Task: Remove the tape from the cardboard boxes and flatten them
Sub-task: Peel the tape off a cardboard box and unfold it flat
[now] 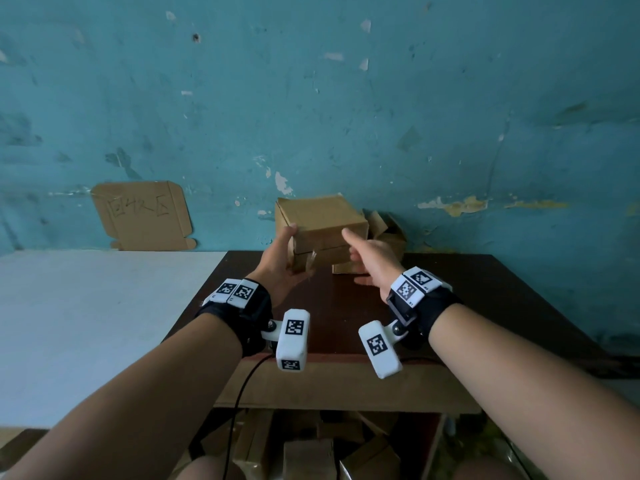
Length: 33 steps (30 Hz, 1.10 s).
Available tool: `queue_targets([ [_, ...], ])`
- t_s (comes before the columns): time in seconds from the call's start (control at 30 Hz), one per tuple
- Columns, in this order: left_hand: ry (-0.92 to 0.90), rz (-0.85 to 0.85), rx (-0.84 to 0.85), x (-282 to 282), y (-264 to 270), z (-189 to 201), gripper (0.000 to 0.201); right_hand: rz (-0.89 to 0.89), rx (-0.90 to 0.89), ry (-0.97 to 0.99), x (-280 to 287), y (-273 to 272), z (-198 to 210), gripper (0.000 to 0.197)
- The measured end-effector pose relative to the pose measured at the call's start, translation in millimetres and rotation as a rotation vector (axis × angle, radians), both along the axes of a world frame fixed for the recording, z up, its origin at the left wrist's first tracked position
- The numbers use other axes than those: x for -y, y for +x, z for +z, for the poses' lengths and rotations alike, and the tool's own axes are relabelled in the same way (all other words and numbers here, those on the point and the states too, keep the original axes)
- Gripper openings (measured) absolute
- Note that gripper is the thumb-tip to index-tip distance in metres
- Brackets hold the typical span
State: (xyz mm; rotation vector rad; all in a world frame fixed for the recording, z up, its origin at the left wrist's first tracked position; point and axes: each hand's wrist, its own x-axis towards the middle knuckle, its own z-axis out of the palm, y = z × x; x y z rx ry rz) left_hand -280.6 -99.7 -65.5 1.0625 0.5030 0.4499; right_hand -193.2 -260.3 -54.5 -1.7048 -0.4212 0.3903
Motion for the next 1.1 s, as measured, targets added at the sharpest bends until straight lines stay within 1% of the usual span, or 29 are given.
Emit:
queue_targets([
  [0.07,0.035,-0.014,-0.019,4.5,-0.1,-2.1,0.056,0.116,0.019,-0.119,-1.4,-8.8,0.6,0.060],
  [0.13,0.053,-0.039,-0.013,11.0,-1.0,-5.2,0.054,0.163,0.040,-0.195,-5.3,-16.1,0.6,0.068],
  [0.17,0.053,-0.043,-0.002,13.8,-1.0,-7.0,0.056,0.173,0.041,-0.214,-7.2,-19.7,0.7,0.071],
  [0.23,0.055,-0.026,0.017,18.9,-2.1,-7.8,0.072,0.169,0.029,-0.229,-10.0,-25.1,0.5,0.073],
  [0.3,0.055,-0.005,0.002,20.5,-1.9,-9.5,0.089,0.162,0.009,-0.229,-11.3,-27.8,-1.2,0.072],
  [0.37,0.063,0.015,-0.009,18.4,0.7,-14.1,0.097,0.166,-0.023,-0.216,-11.4,-30.9,-3.5,0.069],
  [0.43,0.088,0.027,-0.011,19.8,0.7,-14.3,0.099,0.178,-0.080,-0.178,-11.8,-33.3,-5.7,0.062],
  [0.53,0.106,0.030,-0.015,21.9,-1.2,-11.3,0.095,0.178,-0.131,-0.133,-10.5,-35.5,-6.4,0.043],
  [0.67,0.128,0.019,-0.010,18.6,-3.0,-13.0,0.094,0.156,-0.088,-0.128,-6.3,-34.5,-5.6,0.014],
  [0.7,0.125,0.013,-0.013,17.7,-3.0,-14.6,0.094,0.143,-0.080,-0.126,-5.5,-33.5,-5.4,0.011],
  [0.83,0.089,0.014,-0.046,12.3,-3.8,-21.1,0.095,0.098,-0.084,-0.126,-1.0,-27.3,-6.0,0.017],
  [0.9,0.115,-0.004,-0.073,13.2,-5.5,-20.8,0.094,0.087,-0.100,-0.125,2.9,-24.6,-6.8,0.017],
  [1.03,0.207,0.012,-0.094,15.6,-6.6,-18.8,0.077,0.076,-0.127,-0.118,6.8,-22.2,-9.0,0.027],
  [1.1,0.218,0.010,-0.099,15.8,-7.5,-17.4,0.076,0.062,-0.124,-0.106,7.5,-22.3,-10.4,0.028],
])
